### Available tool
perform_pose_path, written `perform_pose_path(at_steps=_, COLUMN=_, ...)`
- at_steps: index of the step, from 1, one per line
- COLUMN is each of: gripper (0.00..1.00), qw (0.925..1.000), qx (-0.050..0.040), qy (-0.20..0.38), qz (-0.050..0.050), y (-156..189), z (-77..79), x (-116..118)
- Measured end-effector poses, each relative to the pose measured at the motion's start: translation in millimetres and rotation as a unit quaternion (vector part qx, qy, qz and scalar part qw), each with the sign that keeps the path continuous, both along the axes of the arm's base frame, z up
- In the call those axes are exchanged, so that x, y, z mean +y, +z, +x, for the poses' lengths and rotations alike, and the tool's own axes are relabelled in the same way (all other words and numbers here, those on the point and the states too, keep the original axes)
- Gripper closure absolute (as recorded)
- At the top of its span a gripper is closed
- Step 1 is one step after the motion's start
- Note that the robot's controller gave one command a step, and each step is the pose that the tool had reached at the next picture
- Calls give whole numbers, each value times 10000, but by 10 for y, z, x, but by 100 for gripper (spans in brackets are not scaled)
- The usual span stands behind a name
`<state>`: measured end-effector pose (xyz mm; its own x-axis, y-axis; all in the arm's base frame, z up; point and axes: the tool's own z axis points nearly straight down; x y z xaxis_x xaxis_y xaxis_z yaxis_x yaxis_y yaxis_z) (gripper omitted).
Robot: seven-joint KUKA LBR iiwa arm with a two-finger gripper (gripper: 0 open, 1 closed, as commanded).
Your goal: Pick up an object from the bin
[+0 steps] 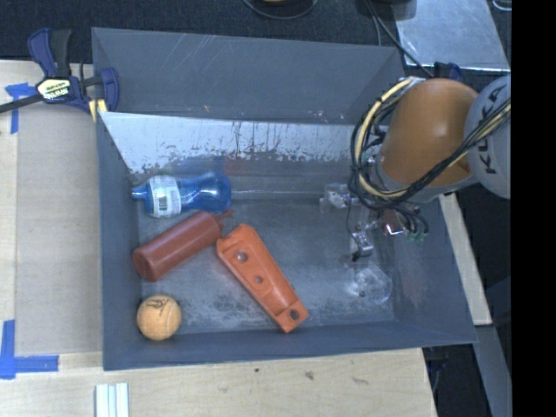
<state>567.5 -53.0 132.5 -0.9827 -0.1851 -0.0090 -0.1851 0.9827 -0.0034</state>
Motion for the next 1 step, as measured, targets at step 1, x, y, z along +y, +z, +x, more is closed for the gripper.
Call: perform_pose_path(at_steps=1, gripper=0, qw=9979, qx=-33, qy=-647, qz=19, y=-58, z=126, x=866)
